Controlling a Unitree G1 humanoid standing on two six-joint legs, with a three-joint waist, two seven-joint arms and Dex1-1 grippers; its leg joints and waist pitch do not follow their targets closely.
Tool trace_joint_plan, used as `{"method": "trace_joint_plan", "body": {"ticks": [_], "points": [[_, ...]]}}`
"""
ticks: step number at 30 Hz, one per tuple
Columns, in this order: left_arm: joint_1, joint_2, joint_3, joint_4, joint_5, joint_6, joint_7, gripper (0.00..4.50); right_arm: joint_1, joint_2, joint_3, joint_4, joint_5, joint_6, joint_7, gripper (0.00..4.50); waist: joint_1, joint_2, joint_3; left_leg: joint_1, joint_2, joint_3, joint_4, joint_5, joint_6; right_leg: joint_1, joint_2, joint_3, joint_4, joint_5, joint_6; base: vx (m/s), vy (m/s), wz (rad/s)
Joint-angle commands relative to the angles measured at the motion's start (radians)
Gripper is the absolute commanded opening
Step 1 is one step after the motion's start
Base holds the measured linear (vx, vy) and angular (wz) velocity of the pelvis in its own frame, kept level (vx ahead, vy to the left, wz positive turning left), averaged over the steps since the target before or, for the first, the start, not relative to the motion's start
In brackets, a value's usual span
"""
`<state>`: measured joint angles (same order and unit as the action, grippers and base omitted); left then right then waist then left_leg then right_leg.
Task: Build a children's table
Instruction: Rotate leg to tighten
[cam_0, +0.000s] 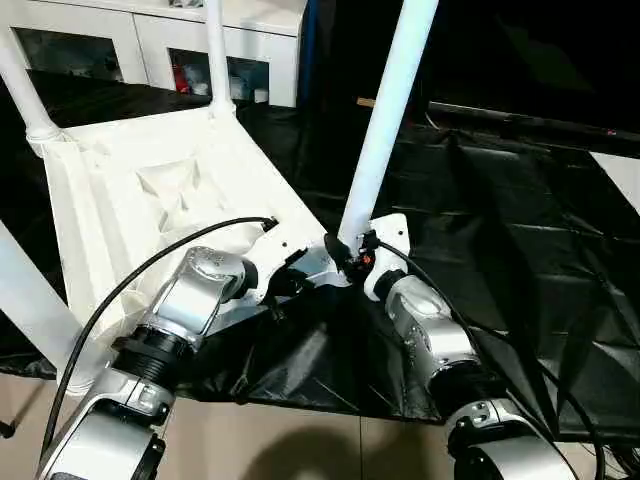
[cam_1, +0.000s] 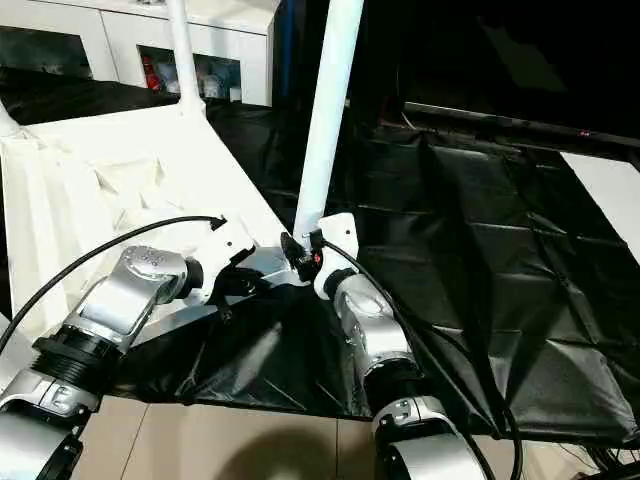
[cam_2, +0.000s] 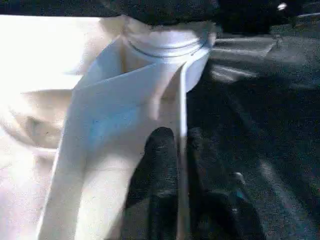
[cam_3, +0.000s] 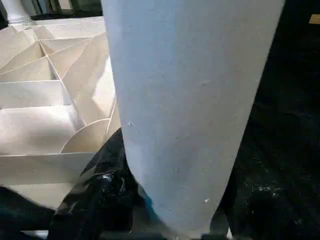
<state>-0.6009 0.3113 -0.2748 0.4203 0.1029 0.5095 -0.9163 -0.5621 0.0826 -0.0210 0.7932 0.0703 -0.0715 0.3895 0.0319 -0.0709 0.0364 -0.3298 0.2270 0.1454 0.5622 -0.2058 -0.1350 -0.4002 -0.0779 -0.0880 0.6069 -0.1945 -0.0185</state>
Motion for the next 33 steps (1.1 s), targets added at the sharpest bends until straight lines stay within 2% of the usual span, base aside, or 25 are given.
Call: {"method": "trace_joint_plan", "body": {"ticks": [1,7,9,10,12,13,14,16,17,18,19,23,27,28,33], "points": [[0.007,0.004,-0.014,0.021,-0.014,-0.014,-0.011,0.16,0.034,0.010,0.011,0.074,0.010,0.049,0.017,1.95,0.006,0.034,-0.040,-0.012,0.004,0.017,-0.075,-0.207,0.001,0.052,-0.054,0.055,-0.071,-0.151,-0.211,0.000,0.000,0.00],[0.008,0.006,0.000,0.024,-0.031,-0.041,-0.028,0.08,0.032,-0.002,0.021,0.059,0.002,0.028,0.039,1.95,0.007,0.034,-0.041,-0.012,0.004,0.018,-0.075,-0.203,0.004,0.053,-0.055,0.056,-0.071,-0.158,-0.209,0.000,0.000,0.00],[0.010,0.005,0.004,0.022,-0.039,-0.054,-0.037,0.00,0.028,-0.004,0.015,0.056,0.014,0.020,0.061,2.51,0.007,0.034,-0.041,-0.012,0.005,0.017,-0.075,-0.203,0.005,0.053,-0.055,0.056,-0.071,-0.159,-0.210,0.000,0.000,0.00],[0.012,0.005,0.006,0.019,-0.049,-0.071,-0.049,0.00,0.023,-0.010,0.006,0.053,0.028,0.009,0.085,2.51,0.007,0.034,-0.041,-0.012,0.005,0.018,-0.075,-0.204,0.005,0.053,-0.055,0.056,-0.071,-0.159,-0.210,0.000,0.000,0.00],[0.015,0.010,0.006,0.020,-0.060,-0.110,-0.074,0.00,0.022,-0.027,0.004,0.038,0.041,-0.001,0.128,2.74,0.009,0.030,-0.043,-0.014,0.003,0.019,-0.071,-0.189,0.020,0.056,-0.056,0.057,-0.068,-0.139,-0.219,0.000,0.000,0.00],[0.015,0.010,0.007,0.022,-0.065,-0.119,-0.082,0.00,0.023,-0.034,0.004,0.031,0.045,-0.002,0.146,2.92,0.011,0.030,-0.045,-0.016,0.003,0.021,-0.068,-0.155,0.032,0.059,-0.056,0.057,-0.064,-0.104,-0.228,0.000,0.000,0.00],[0.021,0.023,0.000,0.023,-0.078,-0.184,-0.130,0.00,0.035,-0.063,0.012,-0.005,0.059,-0.005,0.220,2.92,0.015,0.035,-0.045,-0.018,0.001,0.021,-0.064,-0.111,0.044,0.062,-0.056,0.057,-0.059,-0.058,-0.237,0.000,0.000,0.00],[0.027,0.036,-0.008,0.020,-0.090,-0.213,-0.176,0.00,0.048,-0.094,0.022,-0.037,0.068,-0.001,0.282,3.10,0.018,0.033,-0.046,-0.019,0.000,0.024,-0.059,-0.067,0.066,0.064,-0.055,0.058,-0.052,0.006,-0.252,0.000,0.000,0.00],[0.031,0.045,-0.014,0.015,-0.098,-0.220,-0.204,0.00,0.059,-0.119,0.033,-0.062,0.071,0.004,0.329,3.18,0.022,0.039,-0.047,-0.016,-0.001,0.024,-0.058,-0.055,0.069,0.065,-0.054,0.057,-0.051,0.020,-0.256,0.000,0.000,0.00],[0.033,0.055,-0.019,0.016,-0.100,-0.232,-0.223,0.00,0.071,-0.144,0.049,-0.085,0.068,0.009,0.368,3.18,0.027,0.037,-0.047,-0.017,-0.001,0.025,-0.054,-0.037,0.084,0.067,-0.053,0.056,-0.048,0.042,-0.256,0.000,0.000,0.00],[0.039,0.066,-0.022,0.018,-0.112,-0.264,-0.264,0.00,0.094,-0.188,0.074,-0.127,0.071,0.014,0.446,3.30,0.032,0.041,-0.045,-0.015,0.000,0.025,-0.055,-0.036,0.092,0.065,-0.052,0.056,-0.047,0.045,-0.264,0.000,0.000,0.00],[0.046,0.075,-0.020,0.021,-0.134,-0.298,-0.308,0.00,0.130,-0.253,0.105,-0.194,0.093,0.039,0.578,3.41,0.041,0.038,-0.043,-0.013,0.002,0.028,-0.056,-0.066,0.095,0.065,-0.053,0.056,-0.050,0.014,-0.259,0.000,0.000,0.00],[0.057,0.090,-0.014,0.036,-0.158,-0.321,-0.370,0.00,0.176,-0.361,0.149,-0.292,0.127,0.078,0.774,3.41,0.053,0.034,-0.044,-0.008,0.002,0.032,-0.053,-0.081,0.100,0.064,-0.051,0.057,-0.052,-0.015,-0.251,0.000,0.000,0.00],[0.060,0.094,-0.012,0.050,-0.162,-0.345,-0.389,0.00,0.180,-0.391,0.158,-0.314,0.131,0.088,0.823,3.41,0.055,0.033,-0.043,-0.010,0.002,0.032,-0.053,-0.085,0.105,0.063,-0.052,0.057,-0.051,-0.019,-0.253,0.000,0.000,0.00],[0.068,0.096,-0.014,0.054,-0.172,-0.352,-0.410,0.00,0.164,-0.410,0.164,-0.305,0.121,0.064,0.841,3.41,0.054,0.030,-0.043,-0.013,0.002,0.032,-0.052,-0.098,0.092,0.062,-0.056,0.056,-0.056,-0.092,-0.237,0.000,0.000,0.00]]}}
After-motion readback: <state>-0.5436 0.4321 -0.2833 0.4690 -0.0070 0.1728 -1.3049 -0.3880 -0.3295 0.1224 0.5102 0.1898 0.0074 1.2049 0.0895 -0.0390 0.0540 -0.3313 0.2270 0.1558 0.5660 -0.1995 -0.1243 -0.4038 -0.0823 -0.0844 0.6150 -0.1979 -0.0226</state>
